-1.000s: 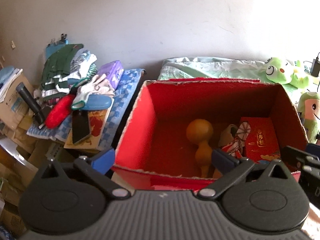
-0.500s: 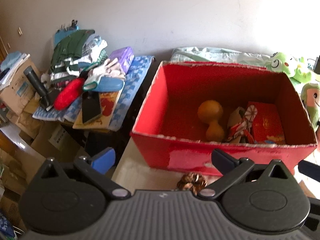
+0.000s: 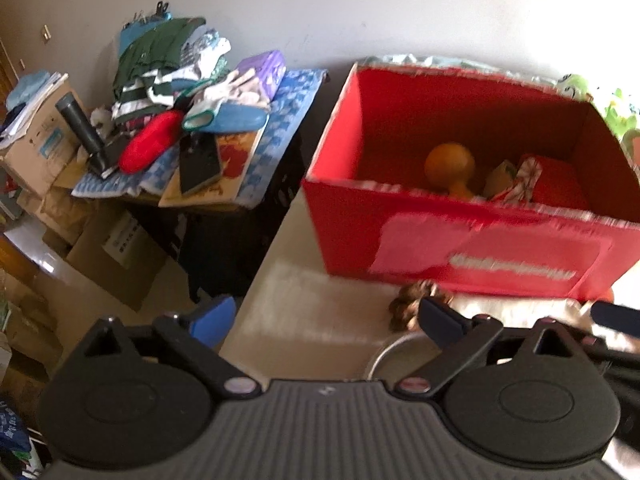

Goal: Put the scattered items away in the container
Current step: 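Move the right gripper toward the white tape roll beside the pine cone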

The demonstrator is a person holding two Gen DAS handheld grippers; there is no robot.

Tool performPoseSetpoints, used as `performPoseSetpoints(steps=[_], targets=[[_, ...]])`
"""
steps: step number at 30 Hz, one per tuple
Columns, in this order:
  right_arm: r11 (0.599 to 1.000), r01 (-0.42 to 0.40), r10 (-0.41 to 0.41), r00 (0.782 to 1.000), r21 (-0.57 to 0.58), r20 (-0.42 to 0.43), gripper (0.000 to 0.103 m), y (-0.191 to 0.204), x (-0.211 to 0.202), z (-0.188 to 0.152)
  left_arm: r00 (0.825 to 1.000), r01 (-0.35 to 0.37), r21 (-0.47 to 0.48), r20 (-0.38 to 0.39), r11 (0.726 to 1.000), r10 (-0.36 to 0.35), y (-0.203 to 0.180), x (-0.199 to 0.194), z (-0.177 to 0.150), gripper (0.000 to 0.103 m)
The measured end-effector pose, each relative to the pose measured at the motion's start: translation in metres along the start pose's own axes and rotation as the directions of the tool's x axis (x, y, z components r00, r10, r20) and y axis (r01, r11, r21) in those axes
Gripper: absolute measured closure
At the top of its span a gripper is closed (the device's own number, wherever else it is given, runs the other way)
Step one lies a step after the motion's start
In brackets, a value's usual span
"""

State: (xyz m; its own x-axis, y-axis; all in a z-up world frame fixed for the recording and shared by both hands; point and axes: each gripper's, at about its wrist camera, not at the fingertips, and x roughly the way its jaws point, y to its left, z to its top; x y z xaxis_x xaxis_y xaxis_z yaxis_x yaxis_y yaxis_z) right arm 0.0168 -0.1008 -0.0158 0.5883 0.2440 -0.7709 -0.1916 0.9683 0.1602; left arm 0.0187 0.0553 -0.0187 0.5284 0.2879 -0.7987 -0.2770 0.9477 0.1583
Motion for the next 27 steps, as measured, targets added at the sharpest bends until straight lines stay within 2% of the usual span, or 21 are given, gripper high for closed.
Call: performPoseSetpoints(steps=[3, 5, 7, 11, 20, 27], targets=[[1.0, -0.022, 0.023, 1.0, 0.017, -0.02, 0.051, -0.001, 0.004, -0.001, 1.0, 0.013, 0.001, -0.019, 1.0, -0.013, 0.008, 0.005, -0.014, 0.008], [1.0, -0.03, 0.03, 0.999, 0.009, -0.034, 0.058, 0.001, 0.006, -0.002, 0.999, 0.017, 0.006, -0.03, 1.0, -0.017, 0.012, 0.007, -0.022, 0.009], [0.999, -0.033, 0.033, 0.998, 0.0, -0.046, 0.061, 0.002, 0.009, -0.004, 0.998, 0.027, 0.002, -0.05, 1.0, -0.027, 0.015, 0.011, -0.029, 0.015], [0.998, -0.054, 0.055, 0.995, 0.011, -0.081, 0.074, 0.003, 0.017, -0.007, 0.992, 0.075, -0.033, -0.099, 0.997, -0.078, 0.018, 0.019, -0.034, 0.022], [0.994, -0.11, 0.112, 0.988, 0.016, -0.107, 0.075, 0.01, 0.025, -0.009, 0.981, 0.124, -0.012, -0.147, 0.992, -0.125, 0.003, 0.029, -0.036, 0.026], [0.989, -0.145, 0.145, 0.982, 0.007, -0.125, 0.074, 0.015, 0.03, -0.007, 0.98, 0.117, 0.01, -0.166, 0.993, -0.114, -0.002, 0.036, -0.037, 0.029]])
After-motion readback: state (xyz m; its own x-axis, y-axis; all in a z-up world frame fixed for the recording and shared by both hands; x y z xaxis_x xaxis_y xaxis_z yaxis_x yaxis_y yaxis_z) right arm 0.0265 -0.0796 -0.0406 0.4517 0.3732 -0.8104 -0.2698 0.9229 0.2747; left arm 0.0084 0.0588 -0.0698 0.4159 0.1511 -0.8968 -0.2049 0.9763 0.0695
